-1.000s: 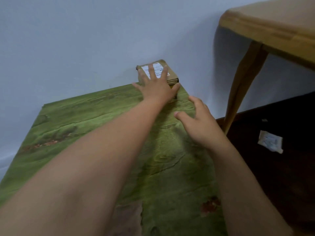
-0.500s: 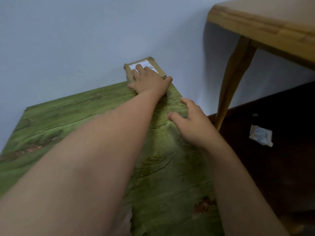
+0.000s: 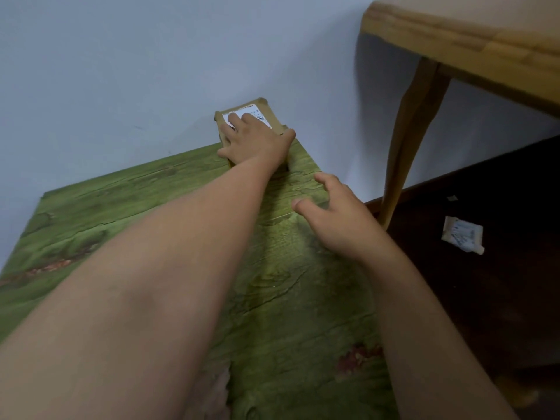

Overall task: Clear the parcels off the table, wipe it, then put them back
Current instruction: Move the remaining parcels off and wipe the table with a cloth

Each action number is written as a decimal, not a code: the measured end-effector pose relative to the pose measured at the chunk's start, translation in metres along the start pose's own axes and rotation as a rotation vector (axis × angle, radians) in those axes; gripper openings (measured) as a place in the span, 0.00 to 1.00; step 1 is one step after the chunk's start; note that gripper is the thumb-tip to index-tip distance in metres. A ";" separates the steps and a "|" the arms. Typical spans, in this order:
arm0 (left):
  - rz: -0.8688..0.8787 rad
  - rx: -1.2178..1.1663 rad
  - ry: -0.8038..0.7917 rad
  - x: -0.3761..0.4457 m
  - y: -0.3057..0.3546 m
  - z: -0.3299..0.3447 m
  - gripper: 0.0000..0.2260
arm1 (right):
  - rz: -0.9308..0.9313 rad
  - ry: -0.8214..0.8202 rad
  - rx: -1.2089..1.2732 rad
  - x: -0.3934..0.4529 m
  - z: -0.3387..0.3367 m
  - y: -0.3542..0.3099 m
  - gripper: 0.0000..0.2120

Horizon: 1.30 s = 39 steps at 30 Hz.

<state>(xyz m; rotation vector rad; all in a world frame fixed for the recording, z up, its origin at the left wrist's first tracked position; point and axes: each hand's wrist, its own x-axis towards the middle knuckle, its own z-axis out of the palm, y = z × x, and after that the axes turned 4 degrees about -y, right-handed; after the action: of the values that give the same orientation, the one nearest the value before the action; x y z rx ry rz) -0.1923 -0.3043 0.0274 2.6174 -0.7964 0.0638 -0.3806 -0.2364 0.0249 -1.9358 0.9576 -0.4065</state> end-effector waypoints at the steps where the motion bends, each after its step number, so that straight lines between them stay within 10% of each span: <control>1: -0.001 -0.007 0.002 0.000 -0.001 0.000 0.40 | 0.000 -0.006 -0.003 0.001 0.001 0.000 0.33; 19: -0.244 -0.813 0.013 -0.005 -0.079 -0.059 0.20 | -0.026 -0.062 -0.010 -0.012 0.033 -0.019 0.31; 30: -0.245 -1.522 -0.306 -0.060 -0.141 -0.091 0.19 | -0.084 -0.091 -0.064 -0.039 0.046 -0.025 0.32; 39: -0.309 -1.513 -0.412 -0.151 -0.185 -0.137 0.18 | -0.114 -0.098 -0.072 -0.065 0.055 -0.025 0.33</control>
<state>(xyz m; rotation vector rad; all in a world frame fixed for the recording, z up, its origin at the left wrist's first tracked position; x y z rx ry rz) -0.2088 -0.0318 0.0622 1.2358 -0.2676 -0.8343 -0.3780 -0.1476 0.0226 -2.0622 0.8118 -0.3430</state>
